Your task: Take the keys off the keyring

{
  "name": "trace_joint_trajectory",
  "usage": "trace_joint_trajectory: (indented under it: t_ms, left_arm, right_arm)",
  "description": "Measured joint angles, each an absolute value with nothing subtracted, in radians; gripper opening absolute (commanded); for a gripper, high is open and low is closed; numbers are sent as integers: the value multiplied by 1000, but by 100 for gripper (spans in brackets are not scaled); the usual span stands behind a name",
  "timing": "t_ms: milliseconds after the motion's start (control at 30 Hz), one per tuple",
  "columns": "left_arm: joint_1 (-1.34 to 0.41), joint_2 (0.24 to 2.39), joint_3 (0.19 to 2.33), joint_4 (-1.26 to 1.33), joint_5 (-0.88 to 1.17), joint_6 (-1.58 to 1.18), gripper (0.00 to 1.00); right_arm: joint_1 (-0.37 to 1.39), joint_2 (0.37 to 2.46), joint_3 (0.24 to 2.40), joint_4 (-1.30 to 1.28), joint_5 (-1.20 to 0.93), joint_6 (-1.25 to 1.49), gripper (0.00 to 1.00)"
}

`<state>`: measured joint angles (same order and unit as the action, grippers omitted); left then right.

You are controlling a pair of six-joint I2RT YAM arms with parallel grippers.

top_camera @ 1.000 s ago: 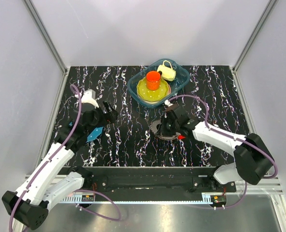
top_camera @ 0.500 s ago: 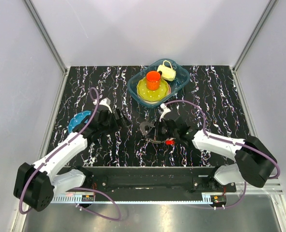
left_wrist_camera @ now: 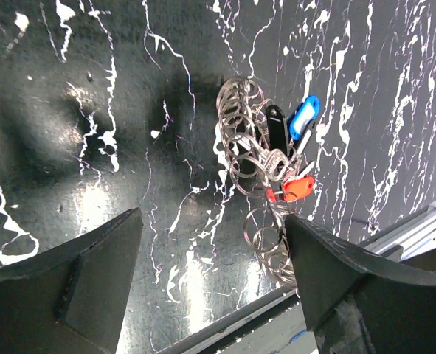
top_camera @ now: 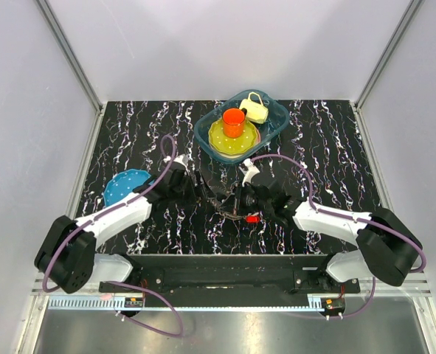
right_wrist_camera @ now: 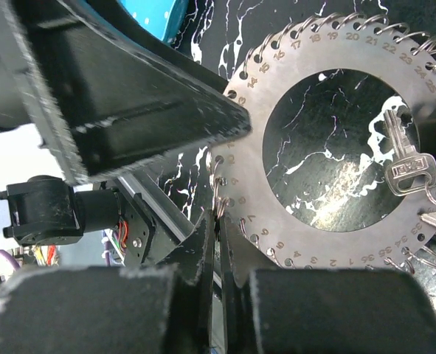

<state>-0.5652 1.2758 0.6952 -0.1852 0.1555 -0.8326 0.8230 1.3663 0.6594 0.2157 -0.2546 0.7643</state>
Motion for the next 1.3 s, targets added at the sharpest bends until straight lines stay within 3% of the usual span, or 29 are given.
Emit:
trace_joint_trajectory:
  t_ms: [533, 633, 667, 733, 767, 800, 967, 1300]
  left_arm:
    - [-618, 1368, 701, -97, 223, -838, 56]
    - [-620, 1378, 701, -76, 255, -848, 39]
    - [-620, 1378, 701, -71, 264, -852, 27]
    - [-620, 1378, 701, -58, 281, -857, 16]
    - [-620, 1378, 702, -54, 287, -856, 4]
    - [-620, 1378, 704, -54, 293, -852, 0]
    - [-620, 1378, 718, -56, 324, -799, 0]
    - [-621, 1353, 908, -239, 397, -481, 0]
  right_arm:
    - [824, 1369, 636, 277, -264, 765, 9]
    - [824, 1377, 634, 287, -274, 765, 12]
    - [824, 1378, 633, 288, -275, 765, 16]
    - [824, 1380, 633, 291, -275, 767, 22]
    - [824, 1380, 633, 292, -275, 767, 25]
    - [824, 1380, 633, 293, -274, 765, 33]
    - [825, 1336, 636, 194, -244, 729, 53]
    - [827, 978, 660, -3, -34, 541, 59]
